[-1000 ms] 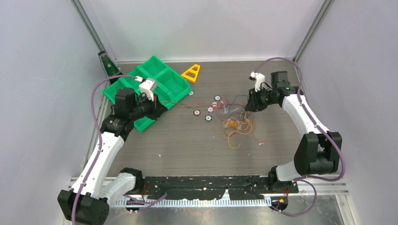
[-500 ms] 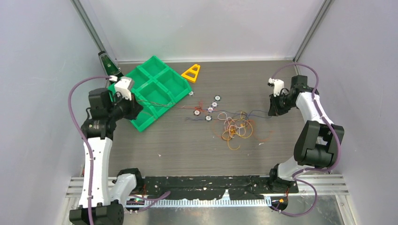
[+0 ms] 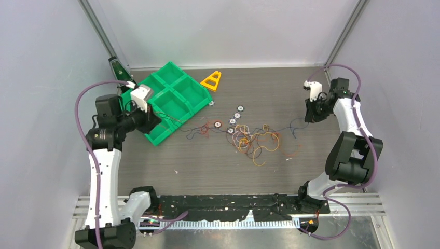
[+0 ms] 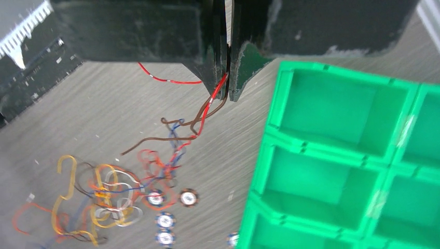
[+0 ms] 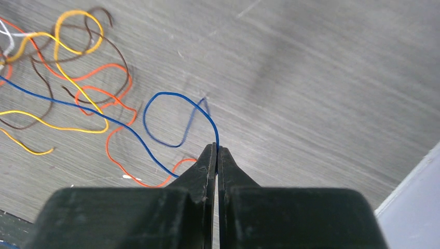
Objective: Untangle the cables
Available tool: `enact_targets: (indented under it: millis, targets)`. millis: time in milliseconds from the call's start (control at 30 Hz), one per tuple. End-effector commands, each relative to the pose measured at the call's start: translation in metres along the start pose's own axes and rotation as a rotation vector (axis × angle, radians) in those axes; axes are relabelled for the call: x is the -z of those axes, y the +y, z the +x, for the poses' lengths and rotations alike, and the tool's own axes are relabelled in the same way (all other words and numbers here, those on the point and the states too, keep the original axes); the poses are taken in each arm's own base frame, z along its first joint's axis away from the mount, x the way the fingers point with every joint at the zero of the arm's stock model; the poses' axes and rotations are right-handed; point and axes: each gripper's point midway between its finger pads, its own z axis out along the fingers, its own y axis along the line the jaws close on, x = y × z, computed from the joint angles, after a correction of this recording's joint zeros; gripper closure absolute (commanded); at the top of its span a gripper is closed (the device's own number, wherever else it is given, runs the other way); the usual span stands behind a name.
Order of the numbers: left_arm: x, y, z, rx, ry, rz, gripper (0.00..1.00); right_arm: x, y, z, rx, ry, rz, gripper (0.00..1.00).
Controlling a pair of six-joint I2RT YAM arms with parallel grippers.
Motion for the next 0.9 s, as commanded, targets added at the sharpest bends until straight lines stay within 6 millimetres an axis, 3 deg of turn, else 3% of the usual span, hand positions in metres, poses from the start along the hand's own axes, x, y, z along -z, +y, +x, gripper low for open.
enact_targets:
  millis: [0, 100, 133, 233, 333, 500, 633, 767, 867]
  targets:
    - [0.001, -0.044, -0.020, -0.182, -0.022, 0.147, 1.00, 0.040, 0.002, -0.058, 0.036, -0.168, -0.002, 0.95]
    - [-0.004, -0.068, -0.023, -0.309, -0.008, 0.203, 1.00, 0.070, 0.002, -0.094, 0.025, -0.277, 0.013, 0.95]
    - [-0.008, -0.072, -0.020, -0.325, 0.006, 0.216, 1.00, 0.088, -0.003, -0.115, 0.042, -0.336, 0.040, 0.95]
    - [-0.018, -0.067, -0.001, -0.319, 0.088, 0.227, 1.00, 0.132, -0.016, -0.157, 0.026, -0.467, 0.091, 0.95]
    - [-0.028, -0.041, 0.036, -0.391, 0.202, 0.163, 1.00, 0.185, -0.038, -0.199, 0.032, -0.602, 0.174, 0.95]
    - [-0.031, 0.006, 0.110, -0.480, 0.363, 0.062, 1.00, 0.251, -0.062, -0.240, 0.024, -0.762, 0.284, 0.95]
    - [-0.026, 0.029, 0.147, -0.491, 0.470, 0.021, 1.00, 0.272, -0.087, -0.249, -0.015, -0.819, 0.357, 0.95]
    - [-0.025, 0.050, 0.163, -0.507, 0.530, -0.028, 1.00, 0.286, -0.105, -0.250, -0.052, -0.861, 0.419, 0.94]
    - [-0.026, 0.051, 0.169, -0.524, 0.551, -0.006, 1.00, 0.294, -0.108, -0.250, -0.066, -0.882, 0.429, 0.95]
